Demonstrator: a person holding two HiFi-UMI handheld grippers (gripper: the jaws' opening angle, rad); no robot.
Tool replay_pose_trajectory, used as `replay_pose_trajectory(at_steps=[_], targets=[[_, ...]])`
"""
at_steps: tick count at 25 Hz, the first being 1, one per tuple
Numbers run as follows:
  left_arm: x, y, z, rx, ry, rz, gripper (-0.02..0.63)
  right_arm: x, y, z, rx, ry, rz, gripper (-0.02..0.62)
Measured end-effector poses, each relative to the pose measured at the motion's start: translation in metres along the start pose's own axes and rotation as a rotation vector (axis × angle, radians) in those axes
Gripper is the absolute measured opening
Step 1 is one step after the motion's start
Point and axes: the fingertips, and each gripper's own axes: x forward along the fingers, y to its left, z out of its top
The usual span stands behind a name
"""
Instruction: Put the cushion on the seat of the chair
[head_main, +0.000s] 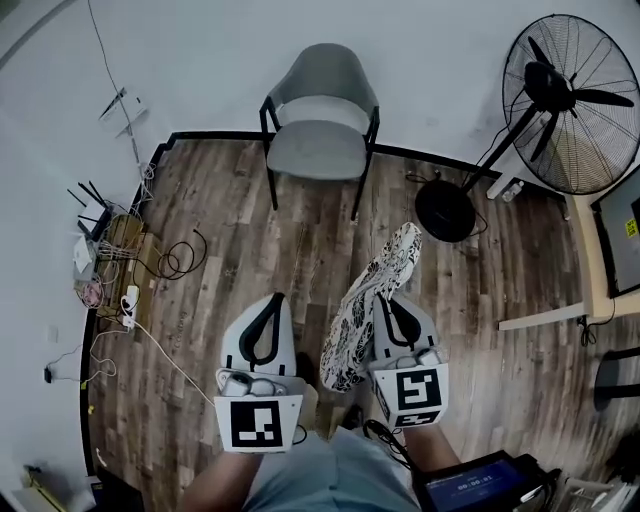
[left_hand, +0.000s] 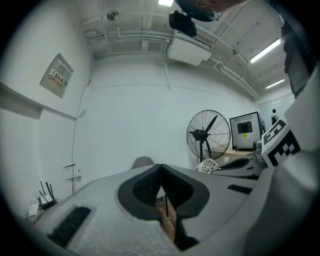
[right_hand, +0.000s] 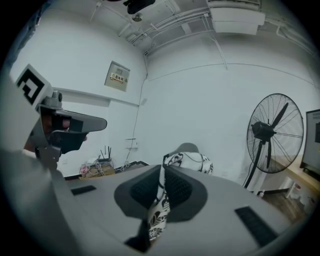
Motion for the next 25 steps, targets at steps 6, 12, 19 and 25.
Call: replay_pose_trajectory(at_steps=[6, 12, 19, 25], targets=[[0.047, 0.05, 0.021, 0.027, -0.048, -0.029, 0.009, 0.062, -0.002, 0.037, -0.01, -0.037, -0.033, 0.014], [0.083, 0.083, 0.047, 0.024, -0.085, -0.059, 0.009, 0.103, -0.005, 0.078, -0.024, -0.083, -0.077, 0.014], [0.109, 0.097, 0.046, 0.022, -0.075, -0.085, 0.009, 0.131, -0.014, 0.09, -0.035, -0.083, -0.101, 0.014], [0.133, 0.094, 0.04, 0.043, -0.054, -0.093, 0.009, 0.148, -0.027, 0.082, -0.016, -0.071, -0.1, 0.014]])
